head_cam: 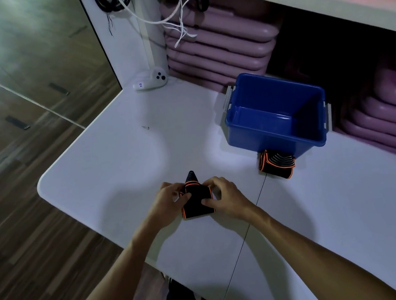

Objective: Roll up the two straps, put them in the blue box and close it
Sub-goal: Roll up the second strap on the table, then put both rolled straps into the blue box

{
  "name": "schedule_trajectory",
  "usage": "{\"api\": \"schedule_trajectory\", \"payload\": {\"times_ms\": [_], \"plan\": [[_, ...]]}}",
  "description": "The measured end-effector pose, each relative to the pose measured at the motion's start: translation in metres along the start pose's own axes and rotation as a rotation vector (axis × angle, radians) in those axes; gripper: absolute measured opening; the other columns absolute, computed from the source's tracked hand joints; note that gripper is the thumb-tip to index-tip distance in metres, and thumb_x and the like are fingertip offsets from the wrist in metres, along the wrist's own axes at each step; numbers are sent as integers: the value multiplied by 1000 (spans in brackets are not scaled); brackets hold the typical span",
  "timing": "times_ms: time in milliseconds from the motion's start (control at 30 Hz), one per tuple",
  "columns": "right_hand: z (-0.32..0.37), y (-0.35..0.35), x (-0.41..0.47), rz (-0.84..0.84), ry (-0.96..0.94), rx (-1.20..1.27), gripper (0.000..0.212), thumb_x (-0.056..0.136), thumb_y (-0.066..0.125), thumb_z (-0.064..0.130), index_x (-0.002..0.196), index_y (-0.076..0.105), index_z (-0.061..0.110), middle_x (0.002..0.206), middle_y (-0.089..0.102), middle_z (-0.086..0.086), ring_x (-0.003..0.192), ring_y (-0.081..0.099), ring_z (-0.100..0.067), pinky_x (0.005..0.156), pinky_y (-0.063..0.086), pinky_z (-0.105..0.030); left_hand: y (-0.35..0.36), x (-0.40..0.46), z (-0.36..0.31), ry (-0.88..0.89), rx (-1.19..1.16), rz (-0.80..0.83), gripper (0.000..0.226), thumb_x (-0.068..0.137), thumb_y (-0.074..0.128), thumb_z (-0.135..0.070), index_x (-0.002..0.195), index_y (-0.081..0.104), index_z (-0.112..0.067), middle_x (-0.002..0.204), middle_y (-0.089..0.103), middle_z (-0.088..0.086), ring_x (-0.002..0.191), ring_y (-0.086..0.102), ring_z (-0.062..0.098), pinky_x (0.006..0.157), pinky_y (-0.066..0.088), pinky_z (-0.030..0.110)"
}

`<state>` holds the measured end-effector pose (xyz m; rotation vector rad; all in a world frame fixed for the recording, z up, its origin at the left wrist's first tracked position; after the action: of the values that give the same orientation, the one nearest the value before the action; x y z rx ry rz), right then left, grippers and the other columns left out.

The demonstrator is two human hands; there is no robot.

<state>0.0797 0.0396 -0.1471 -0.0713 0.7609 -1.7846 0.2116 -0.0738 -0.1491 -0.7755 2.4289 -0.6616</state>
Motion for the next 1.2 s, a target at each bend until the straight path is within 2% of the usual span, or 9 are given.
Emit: {"api": "schedule_trajectory", "payload": {"times_ms": [167, 233, 367, 533, 733, 833, 933, 1100, 1200], "plan": [[6, -3, -8, -47, -49, 28, 37, 85, 72, 30, 114, 53, 18, 110, 63, 5, 91, 57, -3, 70, 40, -7, -6, -10, -26, 227, 31, -107, 29, 82, 55, -32, 100, 64, -11, 96, 58, 4, 85, 56, 19, 72, 43, 23], [10, -2, -12, -54, -87, 18, 41, 87, 68, 34, 123, 50, 25, 117, 64, 4, 94, 59, -3, 79, 45, -12, -3, -18, -36, 366, 120, -101, 35, 85, 57, -37, 107, 61, -10, 101, 63, 4, 87, 59, 19, 74, 48, 30], [9, 5, -20, -92, -127, -108, 47, 95, 53, 42, 141, 43, 35, 121, 58, -1, 109, 50, -19, 97, 45, -40, 10, -26, -30, 443, 360, -20, 76, 74, 70, -51, 134, 47, -10, 133, 54, 6, 119, 51, 22, 99, 45, 35], [16, 3, -31, -97, -206, -340, 84, 79, 55, 66, 146, 35, 20, 145, 43, 0, 121, 42, -21, 102, 44, -37, 19, -20, -42, 512, 425, 67, 81, 84, 41, -66, 133, 48, -2, 133, 55, 15, 118, 53, 30, 100, 38, 29], [-3, -18, -33, -114, -110, -311, 75, 90, 62, 45, 149, 29, 13, 152, 36, -3, 133, 33, -20, 112, 34, -38, 28, 5, -72, 586, 366, 188, 76, 87, 42, -63, 137, 45, -6, 140, 50, 12, 124, 50, 27, 105, 38, 30], [-3, -37, -42, -165, -56, -290, 71, 93, 59, 40, 150, 26, 14, 152, 34, -4, 133, 31, -17, 114, 29, -31, 9, 23, -98, 700, 309, 89, 59, 95, 42, -48, 132, 51, -2, 138, 51, 15, 125, 50, 27, 104, 41, 37], [9, -69, -52, -255, -39, -251, 66, 95, 58, 32, 150, 26, 15, 150, 34, -2, 133, 31, -15, 115, 24, -24, -18, 60, -130, 727, 317, -40, 50, 98, 39, -33, 137, 44, -3, 148, 39, 14, 136, 37, 22, 112, 30, 33], [33, -136, -58, -462, -88, -315, 72, 94, 61, 26, 152, 21, 19, 155, 27, 3, 141, 23, -8, 117, 21, -23, -14, 131, -169, 702, 436, -23, 63, 98, 18, -49, 146, 30, -10, 156, 21, 10, 142, 25, 22, 112, 28, 36], [47, -180, -49, -569, -92, -365, 69, 91, 65, 27, 149, 29, 13, 150, 34, -1, 133, 32, -13, 112, 24, -21, -1, 152, -192, 686, 387, -14, 71, 96, 12, -54, 147, 22, -7, 156, 14, 9, 143, 20, 23, 113, 25, 38]]}}
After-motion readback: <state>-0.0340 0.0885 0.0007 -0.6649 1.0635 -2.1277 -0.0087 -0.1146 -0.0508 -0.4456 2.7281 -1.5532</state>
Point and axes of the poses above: each hand's wrist, its own x-axis towards the middle knuckle, its own y-axis out of the palm, z = x × y, the point moved 8 cm from there along x, towards the middle knuckle
